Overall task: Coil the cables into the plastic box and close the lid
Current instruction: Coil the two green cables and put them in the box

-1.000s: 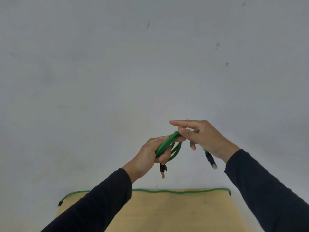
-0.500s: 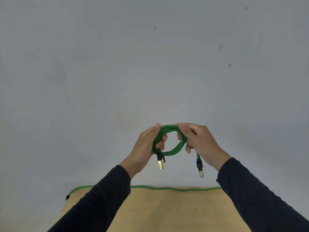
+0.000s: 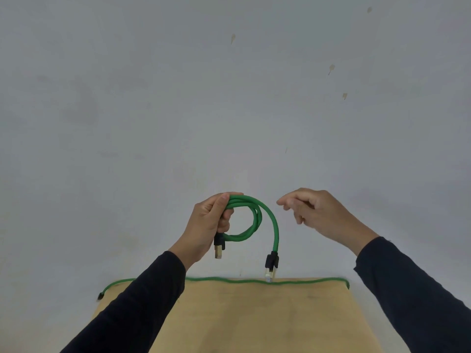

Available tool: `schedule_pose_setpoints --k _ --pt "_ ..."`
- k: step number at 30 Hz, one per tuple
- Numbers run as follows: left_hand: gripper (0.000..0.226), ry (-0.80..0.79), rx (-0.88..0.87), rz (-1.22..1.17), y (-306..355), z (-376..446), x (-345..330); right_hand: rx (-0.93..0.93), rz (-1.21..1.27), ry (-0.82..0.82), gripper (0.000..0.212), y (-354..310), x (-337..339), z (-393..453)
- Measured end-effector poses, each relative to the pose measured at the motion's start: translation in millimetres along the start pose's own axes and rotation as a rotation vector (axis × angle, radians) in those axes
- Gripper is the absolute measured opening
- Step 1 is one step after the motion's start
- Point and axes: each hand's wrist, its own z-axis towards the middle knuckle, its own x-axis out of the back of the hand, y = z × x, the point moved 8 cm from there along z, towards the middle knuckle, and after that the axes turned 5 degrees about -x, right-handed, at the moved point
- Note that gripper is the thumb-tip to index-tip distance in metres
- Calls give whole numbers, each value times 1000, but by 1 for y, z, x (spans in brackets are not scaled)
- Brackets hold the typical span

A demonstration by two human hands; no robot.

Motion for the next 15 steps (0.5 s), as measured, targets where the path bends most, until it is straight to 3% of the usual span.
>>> schedule_pose_setpoints --k 6,10,13,15 --pt "32 -8 -30 80 -2 3 -12 -49 180 -23 12 8 -24 -5" --pt "31 -39 -14 96 -7 5 -15 -39 62 -41 12 12 -18 -2" --pt "31 -91 22 44 -13 2 -28 94 -194 164 11 2 7 7" --pt "31 -104 51 -19 -17 1 -39 172 -235 297 12 -3 18 10"
